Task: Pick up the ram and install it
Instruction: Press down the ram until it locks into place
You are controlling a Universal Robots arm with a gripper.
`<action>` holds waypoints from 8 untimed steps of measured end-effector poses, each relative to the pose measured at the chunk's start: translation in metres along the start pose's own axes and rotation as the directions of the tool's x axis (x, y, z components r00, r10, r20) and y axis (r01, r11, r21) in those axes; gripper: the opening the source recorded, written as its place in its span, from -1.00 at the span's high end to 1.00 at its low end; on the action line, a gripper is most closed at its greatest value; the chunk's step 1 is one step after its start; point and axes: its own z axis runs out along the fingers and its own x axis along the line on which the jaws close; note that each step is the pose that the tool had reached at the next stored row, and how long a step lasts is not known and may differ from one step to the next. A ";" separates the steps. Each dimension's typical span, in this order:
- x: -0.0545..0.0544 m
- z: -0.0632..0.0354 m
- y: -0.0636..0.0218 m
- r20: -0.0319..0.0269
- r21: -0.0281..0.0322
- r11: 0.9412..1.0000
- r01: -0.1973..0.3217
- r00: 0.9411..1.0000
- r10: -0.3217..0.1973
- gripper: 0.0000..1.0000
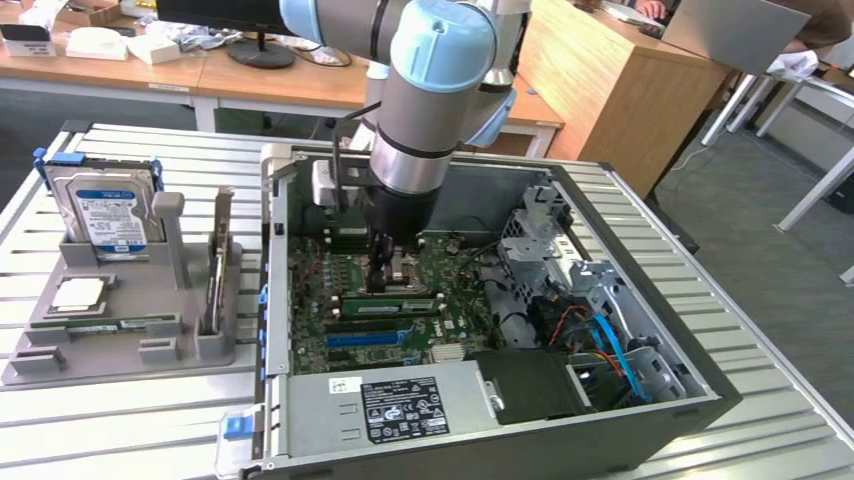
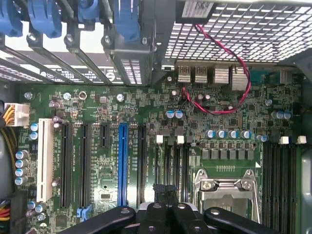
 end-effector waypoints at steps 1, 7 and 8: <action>0.000 0.0000 0.0000 0.000 0.000 1.000 0.000 1.000 0.000 0.80; 0.000 0.0009 0.0000 0.000 0.000 1.000 0.000 1.000 0.000 0.80; 0.000 0.0015 0.0000 0.000 0.000 1.000 0.000 1.000 0.000 0.80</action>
